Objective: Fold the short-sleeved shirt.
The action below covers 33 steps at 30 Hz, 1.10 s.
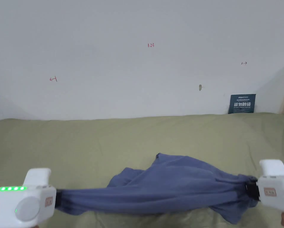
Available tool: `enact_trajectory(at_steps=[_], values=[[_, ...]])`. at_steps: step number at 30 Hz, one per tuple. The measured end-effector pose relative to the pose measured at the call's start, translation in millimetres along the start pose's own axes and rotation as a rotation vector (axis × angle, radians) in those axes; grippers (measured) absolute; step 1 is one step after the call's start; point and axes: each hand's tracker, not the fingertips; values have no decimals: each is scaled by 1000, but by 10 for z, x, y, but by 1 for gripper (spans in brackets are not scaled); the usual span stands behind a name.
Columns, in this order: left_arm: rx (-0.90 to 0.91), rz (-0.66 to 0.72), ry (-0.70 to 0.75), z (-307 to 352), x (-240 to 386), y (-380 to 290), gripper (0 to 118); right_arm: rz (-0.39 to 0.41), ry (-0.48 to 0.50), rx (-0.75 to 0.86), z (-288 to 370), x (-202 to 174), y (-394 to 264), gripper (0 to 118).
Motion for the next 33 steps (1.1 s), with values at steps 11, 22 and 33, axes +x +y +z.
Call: enact_trajectory(at_steps=[11,22,33], values=[[-126,59,-48,787,-399,-1443,2,-75,17,-57,929,94,-1609,11],[-97,116,-106,933,-500,-1796,28,-108,12,-59,1096,8,-1872,100],[205,92,-53,1951,-66,-1501,96,-64,6,313,2066,-613,-1563,94]])
